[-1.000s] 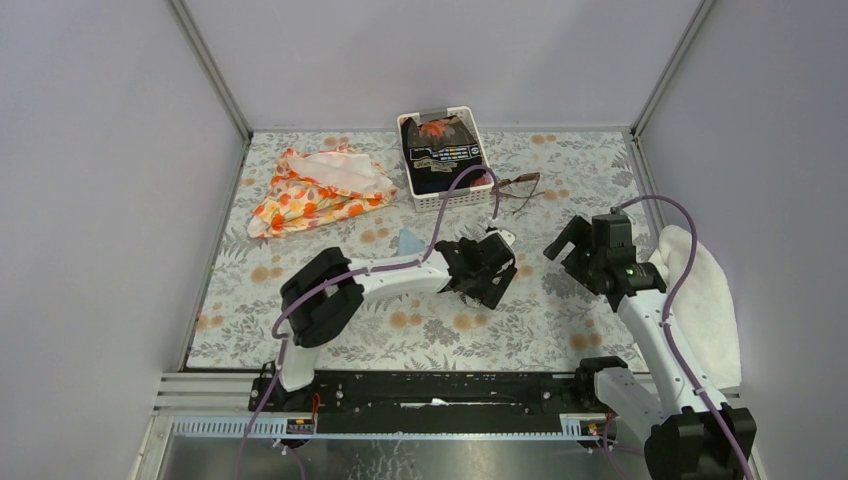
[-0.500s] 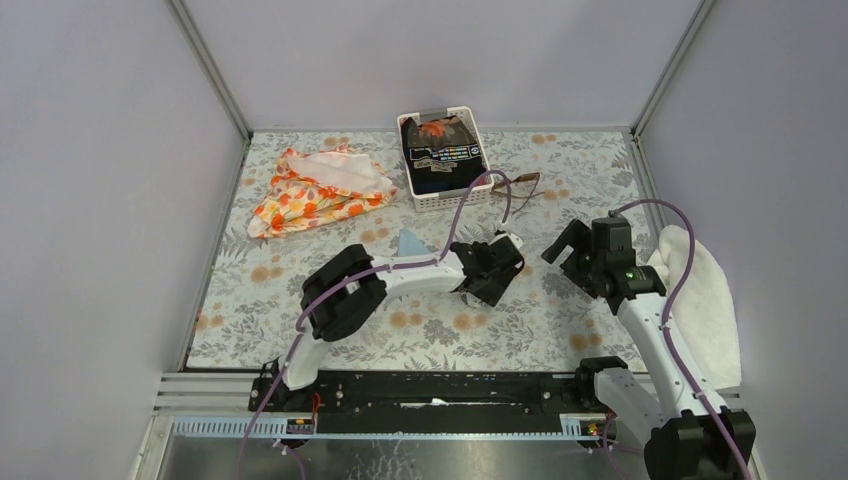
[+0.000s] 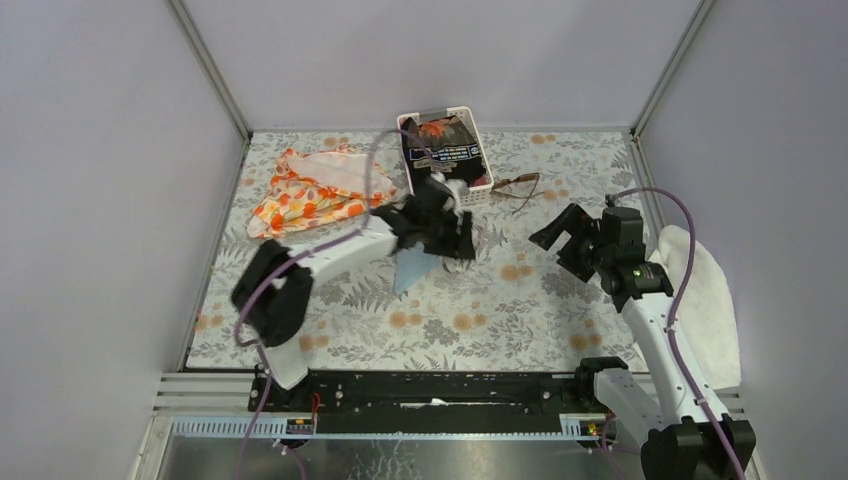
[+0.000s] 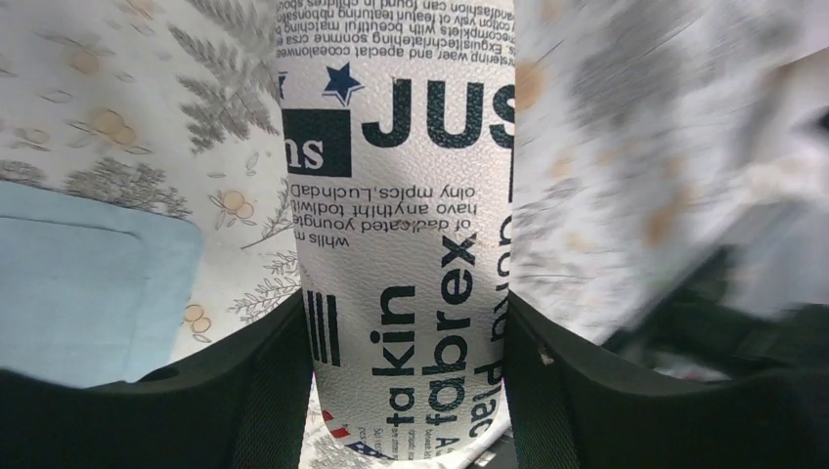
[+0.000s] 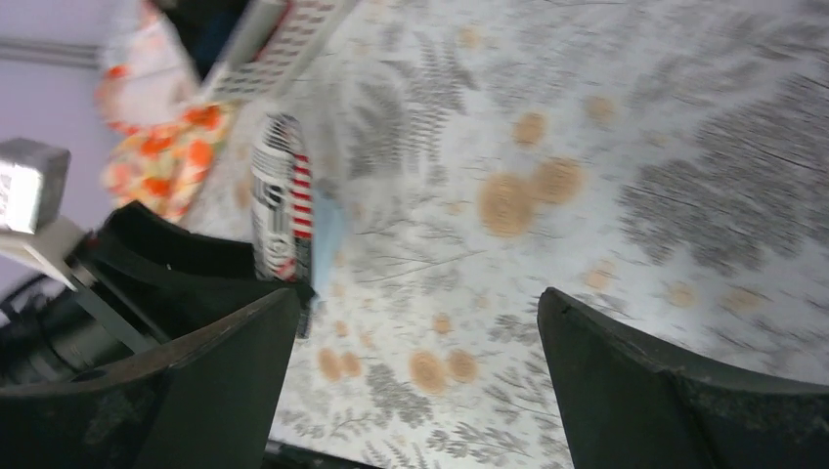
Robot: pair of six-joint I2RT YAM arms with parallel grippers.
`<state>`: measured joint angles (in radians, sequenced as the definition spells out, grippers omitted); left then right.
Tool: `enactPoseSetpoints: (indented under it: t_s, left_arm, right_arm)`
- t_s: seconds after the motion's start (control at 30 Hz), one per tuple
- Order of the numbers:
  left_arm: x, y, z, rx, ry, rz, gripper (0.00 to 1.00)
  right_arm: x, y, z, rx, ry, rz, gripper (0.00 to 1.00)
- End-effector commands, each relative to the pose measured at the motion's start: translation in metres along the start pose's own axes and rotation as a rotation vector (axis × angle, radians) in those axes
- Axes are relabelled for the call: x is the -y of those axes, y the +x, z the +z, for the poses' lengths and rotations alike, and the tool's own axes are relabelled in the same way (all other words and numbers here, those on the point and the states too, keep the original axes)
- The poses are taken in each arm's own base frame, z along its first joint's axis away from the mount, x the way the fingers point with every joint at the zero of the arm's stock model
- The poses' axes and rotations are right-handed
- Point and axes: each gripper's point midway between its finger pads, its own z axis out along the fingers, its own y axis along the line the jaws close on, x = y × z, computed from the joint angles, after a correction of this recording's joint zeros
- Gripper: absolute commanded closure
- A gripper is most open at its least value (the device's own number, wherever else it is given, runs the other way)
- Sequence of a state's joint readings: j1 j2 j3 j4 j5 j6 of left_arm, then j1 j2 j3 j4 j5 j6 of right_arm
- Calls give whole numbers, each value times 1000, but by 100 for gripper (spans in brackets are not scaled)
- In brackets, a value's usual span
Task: Organize the sunglasses
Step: Open the sunglasses case at the center of the board.
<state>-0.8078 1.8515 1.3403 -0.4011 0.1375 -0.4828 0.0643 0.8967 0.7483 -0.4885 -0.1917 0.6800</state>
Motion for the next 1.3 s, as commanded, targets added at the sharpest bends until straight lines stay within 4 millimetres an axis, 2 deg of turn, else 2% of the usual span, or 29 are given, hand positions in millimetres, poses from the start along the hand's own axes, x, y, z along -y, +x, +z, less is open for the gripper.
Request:
enactPoseSetpoints:
  t_s: [0.0, 0.07, 0.13, 0.2, 0.27, 0.37, 0.5, 0.63, 0.8, 1.0, 1.07, 1.27]
  left_arm:
    - [48, -58, -88, 150, 530, -213, 66]
    - [50, -70, -113, 196, 655, -256, 74]
    - [55, -71, -129, 204, 739, -281, 81]
    - [63, -69, -139, 201, 812, -292, 91]
    - [71, -66, -148, 195, 896, -308, 100]
    - [77, -66, -158, 197, 976, -332, 100]
    - [76, -65, -157, 201, 980, -350, 100]
    - [77, -63, -158, 204, 999, -364, 100]
    - [78, -60, -156, 199, 998, -378, 100]
    - [82, -56, -153, 197, 998, -385, 100]
    - [85, -55, -151, 191, 1000, -386, 100]
    - [91, -56, -148, 190, 1010, -404, 100]
  right_arm:
    - [-83, -7, -27, -19, -429, -35, 0]
    - [-108, -7, -37, -19, -598, -21, 0]
    - [-125, -10, -45, 2, -729, 17, 0]
    - [-137, -15, -52, 28, -847, 66, 0]
    - [-141, -20, -53, 61, -899, 108, 0]
    - [-143, -19, -44, 54, -914, 137, 0]
    - [-150, -11, -36, 6, -953, 194, 0]
    - [-165, 6, -26, -48, -988, 200, 0]
    - [-181, 16, -23, -73, -1049, 191, 0]
    - [-187, 18, -20, -97, -1089, 225, 1]
    - [-189, 18, -19, -104, -1096, 229, 4]
    - [-194, 16, -15, -130, -1121, 299, 35]
